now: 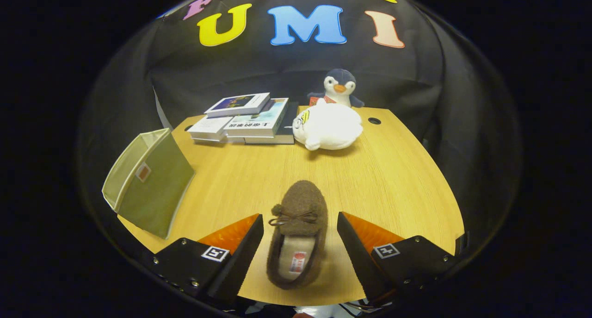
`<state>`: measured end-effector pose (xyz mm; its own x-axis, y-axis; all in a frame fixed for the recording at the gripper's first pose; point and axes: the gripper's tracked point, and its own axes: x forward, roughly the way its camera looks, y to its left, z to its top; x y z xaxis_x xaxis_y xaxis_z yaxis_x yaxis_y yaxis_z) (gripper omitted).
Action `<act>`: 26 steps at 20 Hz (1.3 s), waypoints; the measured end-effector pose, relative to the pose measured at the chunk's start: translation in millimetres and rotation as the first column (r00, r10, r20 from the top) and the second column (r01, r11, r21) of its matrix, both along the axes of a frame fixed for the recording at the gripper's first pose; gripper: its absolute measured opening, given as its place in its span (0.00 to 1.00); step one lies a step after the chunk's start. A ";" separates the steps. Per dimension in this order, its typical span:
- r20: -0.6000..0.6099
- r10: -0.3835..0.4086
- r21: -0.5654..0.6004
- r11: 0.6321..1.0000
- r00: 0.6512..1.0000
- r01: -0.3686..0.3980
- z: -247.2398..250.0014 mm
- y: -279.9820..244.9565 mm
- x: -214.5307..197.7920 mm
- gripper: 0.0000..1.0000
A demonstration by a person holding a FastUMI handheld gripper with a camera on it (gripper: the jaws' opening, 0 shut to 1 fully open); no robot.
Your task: Open the storage box then place both shoes into the box .Put the left shoe in first, then the right shoe, with the right side of both shoes facing outward in a uniform manner.
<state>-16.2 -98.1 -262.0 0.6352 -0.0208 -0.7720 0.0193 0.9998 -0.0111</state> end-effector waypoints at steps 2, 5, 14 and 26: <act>-0.025 0.000 -0.027 1.000 1.000 -0.001 -13.5 -11.0 -4.1 0.98; -0.073 -0.003 -0.037 0.999 0.997 0.001 -34.6 -20.0 -10.9 0.98; -0.183 -0.017 -0.079 0.997 0.983 0.002 -78.8 -34.5 -19.3 0.94; -0.228 -0.190 0.109 0.970 0.955 0.219 -71.1 -17.2 -11.6 0.05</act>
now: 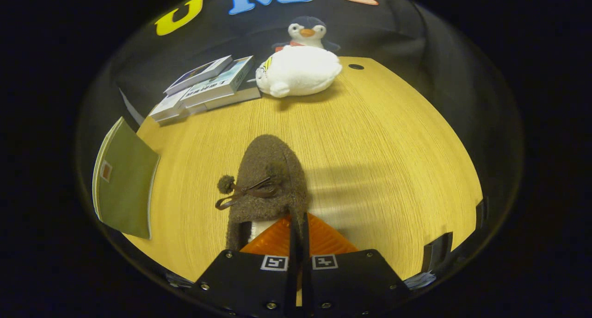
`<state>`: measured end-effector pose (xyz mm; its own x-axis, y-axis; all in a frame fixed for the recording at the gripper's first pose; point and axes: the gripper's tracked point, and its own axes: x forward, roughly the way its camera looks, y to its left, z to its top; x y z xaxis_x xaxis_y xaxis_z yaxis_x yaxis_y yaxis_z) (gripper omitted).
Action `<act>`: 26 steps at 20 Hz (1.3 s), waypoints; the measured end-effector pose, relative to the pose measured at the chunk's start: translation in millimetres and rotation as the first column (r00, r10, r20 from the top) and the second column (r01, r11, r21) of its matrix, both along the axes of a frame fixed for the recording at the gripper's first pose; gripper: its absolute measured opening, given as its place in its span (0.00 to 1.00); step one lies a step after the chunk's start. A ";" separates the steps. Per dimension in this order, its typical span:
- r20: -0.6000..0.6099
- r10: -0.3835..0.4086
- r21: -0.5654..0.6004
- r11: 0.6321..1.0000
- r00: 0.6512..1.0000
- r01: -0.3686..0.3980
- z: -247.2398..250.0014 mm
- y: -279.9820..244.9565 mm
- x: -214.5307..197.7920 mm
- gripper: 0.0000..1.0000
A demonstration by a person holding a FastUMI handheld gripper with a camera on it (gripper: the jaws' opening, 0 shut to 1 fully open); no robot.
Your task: Open the storage box then place both shoes into the box .Put the left shoe in first, then the right shoe, with the right side of both shoes facing outward in a uniform manner.
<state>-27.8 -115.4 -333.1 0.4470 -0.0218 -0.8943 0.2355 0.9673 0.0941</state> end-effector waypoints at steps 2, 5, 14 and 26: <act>0.009 -0.034 0.034 0.999 0.999 0.034 7.9 5.2 4.2 0.05; 0.030 -0.063 0.064 0.996 0.998 0.061 24.4 12.7 7.6 0.05; 0.090 -0.088 0.149 0.986 0.992 0.073 80.8 63.8 28.6 0.05; 0.159 -0.033 0.205 0.979 0.987 0.000 143.3 161.1 62.1 0.04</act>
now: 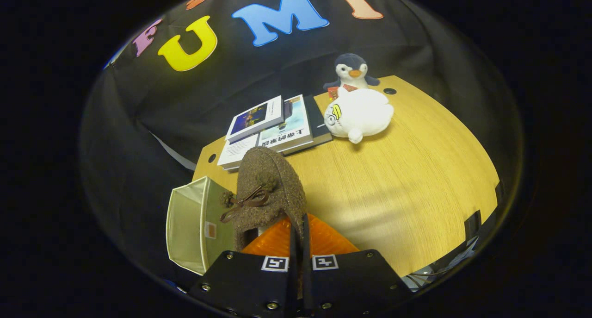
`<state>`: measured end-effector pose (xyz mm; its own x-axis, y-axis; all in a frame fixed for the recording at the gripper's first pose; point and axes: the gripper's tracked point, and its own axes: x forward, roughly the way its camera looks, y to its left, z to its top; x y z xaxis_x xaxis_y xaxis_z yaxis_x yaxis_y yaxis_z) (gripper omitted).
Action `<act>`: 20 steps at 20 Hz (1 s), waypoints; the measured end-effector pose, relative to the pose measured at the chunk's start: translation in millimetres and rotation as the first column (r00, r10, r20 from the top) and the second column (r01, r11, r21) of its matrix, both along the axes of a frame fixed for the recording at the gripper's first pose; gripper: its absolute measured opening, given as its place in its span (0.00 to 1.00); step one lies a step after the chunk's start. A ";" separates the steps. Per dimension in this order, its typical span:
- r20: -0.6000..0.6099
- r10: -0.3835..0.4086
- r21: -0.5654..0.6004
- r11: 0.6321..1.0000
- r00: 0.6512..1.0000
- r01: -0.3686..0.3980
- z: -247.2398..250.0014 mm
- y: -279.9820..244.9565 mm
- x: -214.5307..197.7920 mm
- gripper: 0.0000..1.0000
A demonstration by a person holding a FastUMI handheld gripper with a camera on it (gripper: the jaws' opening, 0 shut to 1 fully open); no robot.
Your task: Open the storage box then place both shoes into the box .Put the left shoe in first, then the right shoe, with the right side of both shoes facing outward in a uniform manner.
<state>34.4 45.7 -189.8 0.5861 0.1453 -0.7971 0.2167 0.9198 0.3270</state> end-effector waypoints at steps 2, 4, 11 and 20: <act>0.014 0.013 0.018 1.000 1.000 -0.014 10.1 18.2 6.3 0.05; 0.027 0.029 0.043 0.999 0.999 -0.030 20.6 38.1 11.5 0.05; 0.050 0.073 0.107 0.991 0.996 -0.078 35.1 107.0 20.8 0.05; 0.035 0.111 0.161 0.980 0.993 -0.115 17.8 190.9 15.7 0.04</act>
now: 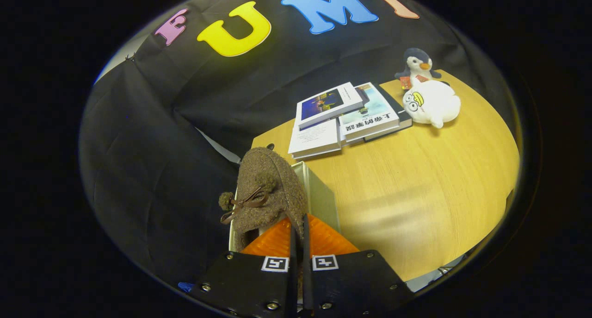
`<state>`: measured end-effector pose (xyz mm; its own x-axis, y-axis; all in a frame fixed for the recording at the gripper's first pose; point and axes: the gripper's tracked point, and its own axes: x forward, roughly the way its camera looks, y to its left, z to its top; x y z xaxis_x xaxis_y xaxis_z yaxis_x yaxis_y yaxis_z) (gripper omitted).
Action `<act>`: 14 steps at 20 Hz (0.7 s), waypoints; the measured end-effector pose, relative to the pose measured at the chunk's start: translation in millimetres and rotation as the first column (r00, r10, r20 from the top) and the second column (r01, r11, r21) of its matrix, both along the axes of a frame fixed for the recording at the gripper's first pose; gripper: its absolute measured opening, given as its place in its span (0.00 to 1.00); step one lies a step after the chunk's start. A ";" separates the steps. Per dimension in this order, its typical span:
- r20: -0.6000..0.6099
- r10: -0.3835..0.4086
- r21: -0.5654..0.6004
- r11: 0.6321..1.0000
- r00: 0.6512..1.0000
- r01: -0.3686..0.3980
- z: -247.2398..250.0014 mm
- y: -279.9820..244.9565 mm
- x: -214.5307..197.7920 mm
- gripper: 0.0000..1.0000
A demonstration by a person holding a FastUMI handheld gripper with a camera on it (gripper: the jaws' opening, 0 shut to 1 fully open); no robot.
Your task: Open the storage box then place both shoes into the box .Put the left shoe in first, then the right shoe, with the right side of both shoes facing outward in a uniform manner.
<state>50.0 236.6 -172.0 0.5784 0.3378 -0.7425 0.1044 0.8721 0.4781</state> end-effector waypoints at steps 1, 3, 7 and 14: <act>-0.005 0.001 -0.003 1.000 1.000 -0.001 -4.6 5.7 -1.2 0.05; -0.017 -0.007 -0.009 1.000 1.000 0.007 -14.9 15.2 -3.6 0.05; -0.045 -0.034 -0.027 0.999 0.998 0.033 -35.2 22.7 -7.0 0.05; 0.037 -0.057 0.016 0.998 0.998 0.056 -22.5 25.6 -1.0 0.71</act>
<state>49.1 262.2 -194.5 0.6243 0.3146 -0.7151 0.1352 0.8580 0.4955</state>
